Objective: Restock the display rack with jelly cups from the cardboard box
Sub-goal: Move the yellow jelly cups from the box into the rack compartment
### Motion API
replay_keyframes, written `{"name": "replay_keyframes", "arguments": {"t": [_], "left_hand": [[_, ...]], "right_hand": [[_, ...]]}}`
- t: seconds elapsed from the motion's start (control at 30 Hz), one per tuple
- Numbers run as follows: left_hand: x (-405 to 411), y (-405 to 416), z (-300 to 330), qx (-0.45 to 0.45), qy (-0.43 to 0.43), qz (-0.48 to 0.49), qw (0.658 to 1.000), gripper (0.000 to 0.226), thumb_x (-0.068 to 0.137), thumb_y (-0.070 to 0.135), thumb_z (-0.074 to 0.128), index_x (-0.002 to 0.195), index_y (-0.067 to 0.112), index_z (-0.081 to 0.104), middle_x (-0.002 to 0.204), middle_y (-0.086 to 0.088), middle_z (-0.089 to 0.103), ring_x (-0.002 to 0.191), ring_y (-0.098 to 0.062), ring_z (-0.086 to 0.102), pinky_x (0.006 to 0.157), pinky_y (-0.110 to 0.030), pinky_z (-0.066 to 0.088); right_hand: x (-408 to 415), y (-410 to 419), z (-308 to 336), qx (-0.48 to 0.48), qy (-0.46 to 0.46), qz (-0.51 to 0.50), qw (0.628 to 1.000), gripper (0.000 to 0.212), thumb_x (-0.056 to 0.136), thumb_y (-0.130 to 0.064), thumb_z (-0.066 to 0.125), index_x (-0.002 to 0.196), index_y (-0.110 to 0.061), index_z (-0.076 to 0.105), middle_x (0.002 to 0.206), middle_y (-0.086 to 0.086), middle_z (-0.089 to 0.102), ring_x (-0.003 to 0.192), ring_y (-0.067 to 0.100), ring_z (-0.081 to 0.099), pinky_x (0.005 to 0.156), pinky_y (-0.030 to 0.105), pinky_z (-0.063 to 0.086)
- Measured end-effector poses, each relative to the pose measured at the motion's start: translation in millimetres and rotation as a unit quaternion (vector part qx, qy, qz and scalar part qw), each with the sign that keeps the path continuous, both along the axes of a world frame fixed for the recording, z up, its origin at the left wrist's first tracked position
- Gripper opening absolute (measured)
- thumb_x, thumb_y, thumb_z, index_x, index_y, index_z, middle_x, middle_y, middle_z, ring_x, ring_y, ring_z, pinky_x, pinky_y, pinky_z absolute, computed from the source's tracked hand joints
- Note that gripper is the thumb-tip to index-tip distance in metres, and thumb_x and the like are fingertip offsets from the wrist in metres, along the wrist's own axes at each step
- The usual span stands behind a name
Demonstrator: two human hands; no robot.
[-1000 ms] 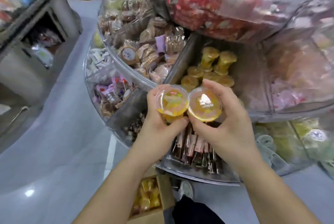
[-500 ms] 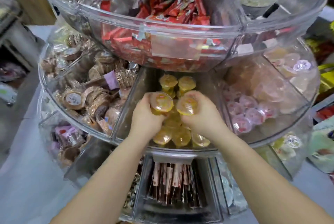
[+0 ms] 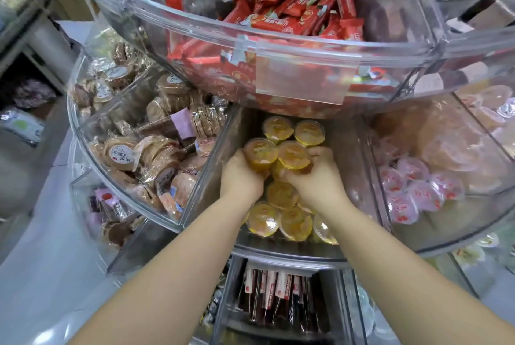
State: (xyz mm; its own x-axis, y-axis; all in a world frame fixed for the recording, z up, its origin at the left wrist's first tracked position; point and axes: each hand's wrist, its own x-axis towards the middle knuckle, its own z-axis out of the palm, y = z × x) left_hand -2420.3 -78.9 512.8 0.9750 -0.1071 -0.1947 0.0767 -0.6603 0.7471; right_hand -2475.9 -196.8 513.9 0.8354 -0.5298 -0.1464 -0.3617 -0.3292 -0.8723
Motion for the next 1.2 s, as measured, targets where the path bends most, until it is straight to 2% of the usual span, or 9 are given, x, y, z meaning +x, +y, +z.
{"name": "replay_keyframes", "arguments": {"t": [0.1,0.3,0.47,0.53,0.77,0.87,0.93,1.07,1.2], "left_hand": [[0.5,-2.9,1.7,0.007,-0.003,0.009,1.000,0.034,0.087,0.020,0.061,0.118,0.011,0.055,0.119,-0.012,0.062,0.112,-0.029,0.056,0.092,-0.033,0.045],[-1.2,-1.1,11.1,-0.002,0.017,-0.014,1.000,0.033,0.087,0.005,0.051,0.121,0.007,0.053,0.120,-0.014,0.060,0.114,-0.029,0.055,0.095,-0.034,0.044],[-13.7,16.3,15.6,-0.210,0.116,0.020,0.970,0.024,0.081,-0.001,0.056,0.095,0.016,0.064,0.073,0.005,0.066,0.066,-0.007,0.063,0.053,-0.020,0.051],[-16.8,16.7,16.5,-0.299,0.172,0.061,0.937,0.008,0.086,0.010,0.060,0.088,0.017,0.064,0.061,0.010,0.064,0.053,-0.003,0.059,0.049,-0.018,0.050],[-7.7,-5.4,17.1,-0.436,0.234,0.174,0.851,0.013,0.095,0.017,0.049,0.092,0.021,0.062,0.081,0.002,0.070,0.070,-0.009,0.067,0.063,-0.023,0.054],[-4.3,-4.5,17.5,-0.460,0.235,0.211,0.830,0.016,0.094,0.015,0.048,0.088,0.016,0.063,0.067,0.002,0.073,0.064,-0.011,0.069,0.080,-0.031,0.053],[-3.9,-3.8,16.8,-0.457,0.231,0.220,0.830,0.018,0.096,0.015,0.046,0.086,0.016,0.061,0.060,0.003,0.071,0.056,-0.009,0.069,0.081,-0.033,0.052],[-4.6,-6.3,16.0,-0.434,0.217,0.208,0.849,0.019,0.098,0.021,0.044,0.093,0.015,0.061,0.086,-0.002,0.069,0.078,-0.013,0.067,0.086,-0.033,0.053],[-3.8,-8.1,18.8,-0.431,0.227,0.214,0.847,0.022,0.098,0.022,0.044,0.109,0.009,0.059,0.088,-0.003,0.067,0.077,-0.013,0.066,0.088,-0.033,0.053]], "right_hand": [[3.2,-2.8,-2.4,0.086,0.027,0.001,0.996,0.050,0.069,-0.025,0.079,0.112,-0.009,0.059,0.101,0.003,0.068,0.094,0.020,0.064,0.076,0.029,0.052],[10.2,-2.8,-1.7,0.020,0.035,0.042,0.998,0.036,0.076,-0.023,0.074,0.108,-0.021,0.058,0.100,-0.004,0.064,0.094,0.017,0.059,0.077,0.028,0.044],[8.5,-4.9,-4.2,0.012,0.035,0.057,0.998,0.037,0.078,-0.024,0.071,0.112,-0.023,0.056,0.104,-0.005,0.063,0.095,0.015,0.057,0.076,0.027,0.042],[9.1,-3.5,-4.4,0.076,0.041,0.045,0.995,0.040,0.076,-0.025,0.074,0.112,-0.023,0.056,0.106,-0.004,0.064,0.097,0.017,0.060,0.080,0.031,0.048],[11.7,1.1,-8.4,0.069,0.052,0.019,0.996,0.054,0.073,-0.034,0.075,0.119,-0.018,0.053,0.118,0.007,0.060,0.109,0.027,0.057,0.094,0.045,0.049],[11.8,0.2,-9.8,0.063,0.053,0.025,0.996,0.053,0.072,-0.034,0.076,0.118,-0.018,0.054,0.119,0.006,0.060,0.110,0.027,0.056,0.095,0.045,0.048],[12.7,0.3,-9.7,0.058,0.056,0.022,0.996,0.052,0.073,-0.033,0.076,0.117,-0.017,0.055,0.119,0.006,0.060,0.110,0.027,0.057,0.095,0.045,0.048],[13.2,0.0,-10.9,0.038,0.059,0.023,0.997,0.048,0.075,-0.031,0.074,0.117,-0.019,0.053,0.119,0.006,0.059,0.112,0.028,0.055,0.097,0.046,0.047],[12.1,1.3,-8.4,0.025,0.059,0.038,0.997,0.046,0.077,-0.028,0.072,0.117,-0.019,0.053,0.119,0.007,0.059,0.112,0.028,0.054,0.096,0.045,0.047]]}}
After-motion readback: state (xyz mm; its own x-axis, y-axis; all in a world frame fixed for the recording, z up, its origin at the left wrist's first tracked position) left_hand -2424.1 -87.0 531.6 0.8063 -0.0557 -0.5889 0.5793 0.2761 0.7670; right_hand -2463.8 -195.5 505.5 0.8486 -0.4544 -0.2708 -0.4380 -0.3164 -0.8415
